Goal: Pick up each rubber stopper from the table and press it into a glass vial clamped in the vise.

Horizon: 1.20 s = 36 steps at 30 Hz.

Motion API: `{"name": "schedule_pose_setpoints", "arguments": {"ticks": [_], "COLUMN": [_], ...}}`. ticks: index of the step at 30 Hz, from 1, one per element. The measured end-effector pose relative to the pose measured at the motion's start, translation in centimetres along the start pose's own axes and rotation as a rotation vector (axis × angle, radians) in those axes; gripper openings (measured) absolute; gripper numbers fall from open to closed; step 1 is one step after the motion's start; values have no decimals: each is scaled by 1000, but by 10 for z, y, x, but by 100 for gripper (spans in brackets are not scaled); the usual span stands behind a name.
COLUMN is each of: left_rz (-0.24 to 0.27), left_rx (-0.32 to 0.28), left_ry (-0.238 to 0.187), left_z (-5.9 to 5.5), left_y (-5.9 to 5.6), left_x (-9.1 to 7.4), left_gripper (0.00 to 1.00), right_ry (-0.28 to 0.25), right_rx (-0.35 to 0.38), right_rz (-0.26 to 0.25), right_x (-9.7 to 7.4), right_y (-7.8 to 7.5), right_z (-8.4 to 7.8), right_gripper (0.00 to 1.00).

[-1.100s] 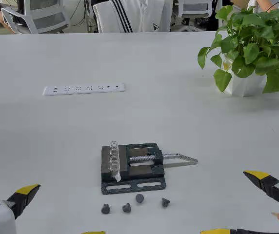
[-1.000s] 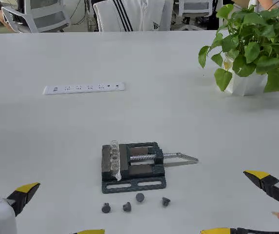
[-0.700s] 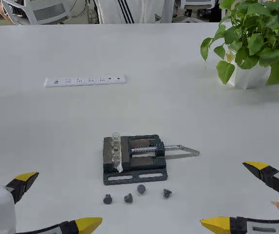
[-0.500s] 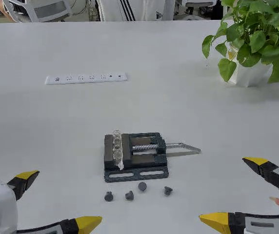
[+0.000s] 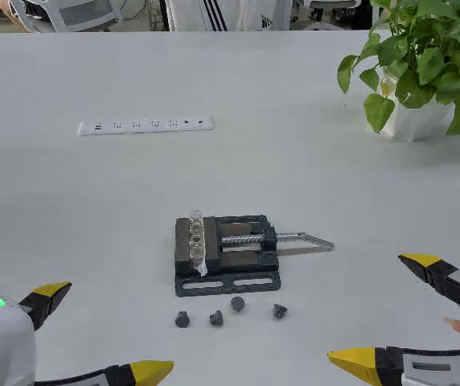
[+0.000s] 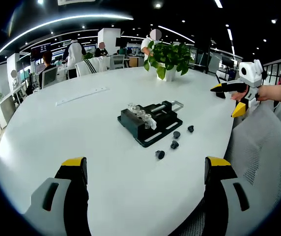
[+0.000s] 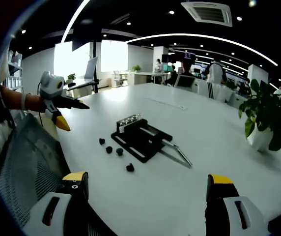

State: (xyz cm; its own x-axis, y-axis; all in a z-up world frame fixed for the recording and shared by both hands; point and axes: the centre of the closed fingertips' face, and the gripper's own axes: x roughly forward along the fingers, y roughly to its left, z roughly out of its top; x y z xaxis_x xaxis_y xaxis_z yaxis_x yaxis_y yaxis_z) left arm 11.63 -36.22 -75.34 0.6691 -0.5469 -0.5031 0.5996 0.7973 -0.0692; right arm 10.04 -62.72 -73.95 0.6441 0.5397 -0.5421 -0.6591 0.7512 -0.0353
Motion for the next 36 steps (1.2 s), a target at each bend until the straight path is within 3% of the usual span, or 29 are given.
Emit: {"name": "schedule_pose_setpoints", "arguments": {"ticks": [11, 21, 33, 36], "left_rz": [0, -7, -29, -38], "left_rx": [-3, 10, 10, 11], "left_ry": [-2, 11, 26, 30], "left_z": [0, -2, -7, -9], "left_y": [0, -1, -10, -13], "left_x": [-1, -1, 2, 3], "left_gripper": [99, 99, 99, 99], "right_ry": [23, 52, 150, 187], "right_rx": [-15, -74, -186, -210], "right_rz": [20, 74, 167, 188], "right_x": [3, 18, 45, 50], "right_y": [4, 7, 15, 17], "right_z": [-4, 1, 2, -3], "right_gripper": [99, 99, 97, 91]}}
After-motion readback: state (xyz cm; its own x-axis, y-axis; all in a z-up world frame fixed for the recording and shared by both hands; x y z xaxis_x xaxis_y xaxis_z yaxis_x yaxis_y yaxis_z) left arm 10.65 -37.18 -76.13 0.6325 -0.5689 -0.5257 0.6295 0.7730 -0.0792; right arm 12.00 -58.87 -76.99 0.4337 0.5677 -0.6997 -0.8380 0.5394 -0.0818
